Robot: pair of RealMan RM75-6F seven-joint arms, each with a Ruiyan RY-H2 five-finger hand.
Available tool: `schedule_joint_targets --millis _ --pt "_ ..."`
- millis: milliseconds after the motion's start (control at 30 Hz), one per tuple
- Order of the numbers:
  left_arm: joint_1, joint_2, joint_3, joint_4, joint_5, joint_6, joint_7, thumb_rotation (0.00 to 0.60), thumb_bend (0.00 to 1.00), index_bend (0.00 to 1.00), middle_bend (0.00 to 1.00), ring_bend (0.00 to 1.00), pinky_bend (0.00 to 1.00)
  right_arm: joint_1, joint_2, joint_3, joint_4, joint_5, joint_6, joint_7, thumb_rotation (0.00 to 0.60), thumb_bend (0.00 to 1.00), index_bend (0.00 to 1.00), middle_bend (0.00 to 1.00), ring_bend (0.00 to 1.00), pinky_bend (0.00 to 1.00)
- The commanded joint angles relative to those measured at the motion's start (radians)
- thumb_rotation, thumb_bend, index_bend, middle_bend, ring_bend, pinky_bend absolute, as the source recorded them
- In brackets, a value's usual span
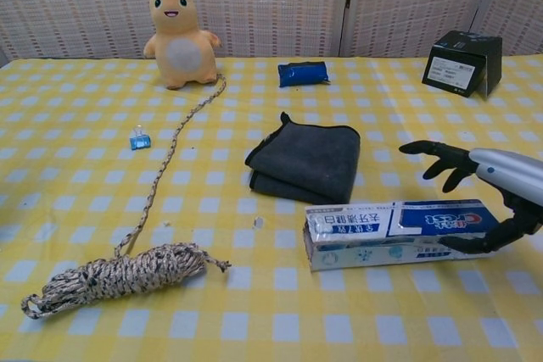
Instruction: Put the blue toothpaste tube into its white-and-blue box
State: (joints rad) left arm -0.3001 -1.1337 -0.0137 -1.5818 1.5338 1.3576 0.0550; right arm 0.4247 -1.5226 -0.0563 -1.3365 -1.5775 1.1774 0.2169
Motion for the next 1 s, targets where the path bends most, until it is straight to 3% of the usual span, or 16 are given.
schedule_joint_targets --millis 33,200,300,500,600,700,1000 --pt "0.017 -0.004 0.007 0.003 0.010 0.022 -0.012 0.600 0.18 0.08 0.13 0.06 0.02 -0.014 0.047 0.002 -0.056 -0.018 0.041 -0.007 0.600 0.29 0.02 0.05 0.18 0.26" --pt "0.069 -0.019 0.023 0.030 0.020 0.088 -0.031 0.600 0.18 0.09 0.13 0.06 0.00 -0.056 0.143 -0.006 -0.149 -0.039 0.122 -0.065 0.600 0.29 0.00 0.01 0.13 0.21" --pt "0.117 -0.023 0.014 0.027 -0.003 0.156 0.018 0.600 0.18 0.09 0.13 0.06 0.00 -0.103 0.203 -0.024 -0.204 -0.066 0.199 -0.127 0.600 0.29 0.00 0.00 0.10 0.18" --pt "0.183 -0.009 0.035 0.013 0.000 0.219 0.012 0.600 0.18 0.10 0.13 0.06 0.00 -0.234 0.324 -0.070 -0.292 -0.091 0.360 -0.319 0.600 0.29 0.00 0.00 0.00 0.01" --pt "0.206 -0.014 0.051 0.007 -0.010 0.215 0.048 0.600 0.18 0.10 0.13 0.06 0.00 -0.308 0.338 -0.073 -0.292 -0.091 0.457 -0.388 0.600 0.29 0.00 0.00 0.00 0.00" --pt "0.209 -0.013 0.064 -0.006 0.013 0.207 0.076 0.600 0.18 0.10 0.13 0.06 0.00 -0.363 0.322 -0.069 -0.247 -0.098 0.533 -0.361 0.600 0.29 0.00 0.00 0.00 0.00" --pt "0.223 -0.017 0.060 -0.002 0.031 0.212 0.082 0.600 0.18 0.10 0.13 0.06 0.00 -0.371 0.348 -0.063 -0.242 -0.088 0.475 -0.295 0.600 0.29 0.00 0.00 0.00 0.00"
